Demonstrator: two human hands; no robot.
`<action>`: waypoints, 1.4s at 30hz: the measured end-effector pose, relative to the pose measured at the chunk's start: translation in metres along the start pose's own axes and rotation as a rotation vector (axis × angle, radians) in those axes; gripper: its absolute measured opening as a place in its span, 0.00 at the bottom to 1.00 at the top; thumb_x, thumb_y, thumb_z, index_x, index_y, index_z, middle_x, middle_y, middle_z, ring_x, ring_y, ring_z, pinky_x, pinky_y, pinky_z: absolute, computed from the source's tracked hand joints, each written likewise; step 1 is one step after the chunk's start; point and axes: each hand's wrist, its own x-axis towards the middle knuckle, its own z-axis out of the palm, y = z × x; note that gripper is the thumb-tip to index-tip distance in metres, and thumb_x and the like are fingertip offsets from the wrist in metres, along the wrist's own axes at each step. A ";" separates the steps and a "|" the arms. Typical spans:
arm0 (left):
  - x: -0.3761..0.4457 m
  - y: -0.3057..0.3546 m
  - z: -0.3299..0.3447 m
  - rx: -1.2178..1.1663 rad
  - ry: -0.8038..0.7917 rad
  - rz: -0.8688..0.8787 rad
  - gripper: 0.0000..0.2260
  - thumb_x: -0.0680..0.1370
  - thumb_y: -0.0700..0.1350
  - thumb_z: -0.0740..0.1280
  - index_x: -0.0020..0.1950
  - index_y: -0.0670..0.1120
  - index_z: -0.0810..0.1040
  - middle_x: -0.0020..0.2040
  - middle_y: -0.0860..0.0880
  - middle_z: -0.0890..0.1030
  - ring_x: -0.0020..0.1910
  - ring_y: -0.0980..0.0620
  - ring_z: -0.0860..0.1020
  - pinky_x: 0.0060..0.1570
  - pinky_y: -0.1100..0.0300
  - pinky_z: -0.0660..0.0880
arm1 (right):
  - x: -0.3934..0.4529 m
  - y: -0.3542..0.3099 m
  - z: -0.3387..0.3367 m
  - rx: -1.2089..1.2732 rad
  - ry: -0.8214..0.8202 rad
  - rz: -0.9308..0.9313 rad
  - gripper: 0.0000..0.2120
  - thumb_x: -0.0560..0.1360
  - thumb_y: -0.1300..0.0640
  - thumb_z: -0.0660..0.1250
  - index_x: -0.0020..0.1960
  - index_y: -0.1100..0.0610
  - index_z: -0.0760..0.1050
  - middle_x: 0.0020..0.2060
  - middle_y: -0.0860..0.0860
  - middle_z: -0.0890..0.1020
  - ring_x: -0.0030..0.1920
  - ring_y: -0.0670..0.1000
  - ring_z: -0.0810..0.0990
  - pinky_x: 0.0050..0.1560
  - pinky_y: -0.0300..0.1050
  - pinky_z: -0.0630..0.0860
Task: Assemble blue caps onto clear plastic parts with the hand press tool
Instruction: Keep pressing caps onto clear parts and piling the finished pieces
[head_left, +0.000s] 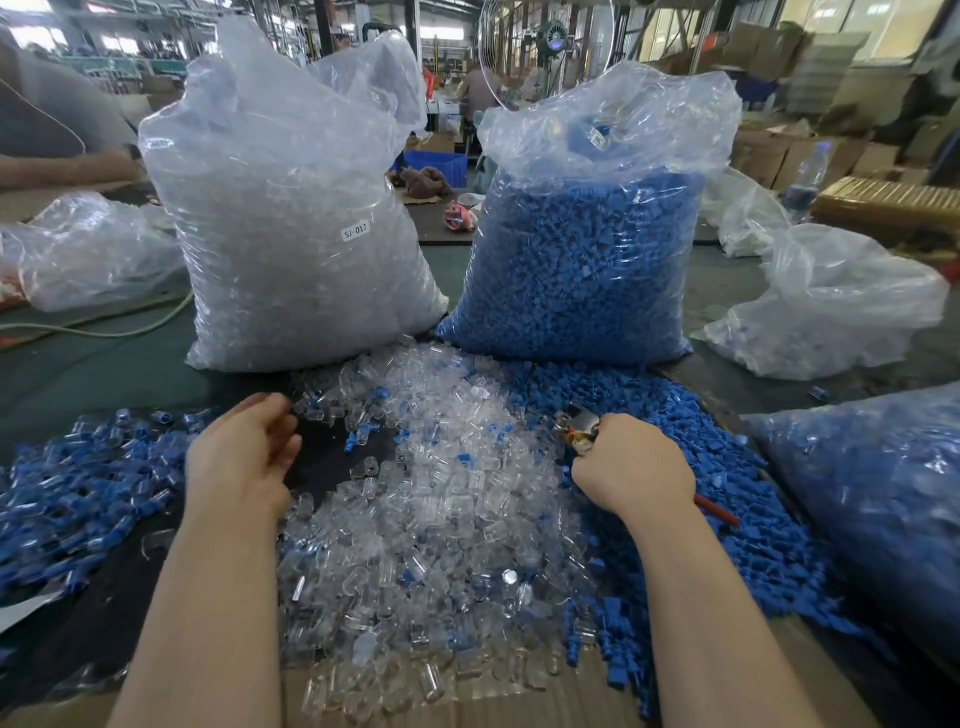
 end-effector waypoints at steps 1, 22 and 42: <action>-0.001 -0.003 0.004 0.173 -0.046 0.048 0.07 0.79 0.39 0.67 0.56 0.46 0.79 0.47 0.51 0.81 0.44 0.56 0.78 0.42 0.62 0.74 | 0.000 0.000 0.000 0.005 -0.002 -0.006 0.06 0.71 0.56 0.65 0.39 0.54 0.68 0.36 0.51 0.75 0.34 0.51 0.73 0.30 0.42 0.65; -0.018 -0.012 0.021 1.434 -0.489 0.236 0.07 0.76 0.40 0.71 0.45 0.54 0.83 0.44 0.55 0.81 0.43 0.58 0.77 0.41 0.64 0.69 | 0.000 -0.003 0.003 0.036 -0.042 -0.050 0.07 0.73 0.57 0.64 0.40 0.54 0.67 0.37 0.51 0.74 0.35 0.53 0.73 0.35 0.45 0.68; -0.033 -0.015 0.028 1.455 -0.604 0.292 0.07 0.78 0.44 0.69 0.42 0.54 0.80 0.38 0.56 0.81 0.33 0.60 0.76 0.33 0.65 0.68 | 0.001 -0.004 0.006 0.061 0.078 -0.037 0.06 0.71 0.60 0.64 0.39 0.54 0.67 0.35 0.51 0.73 0.33 0.51 0.69 0.28 0.43 0.61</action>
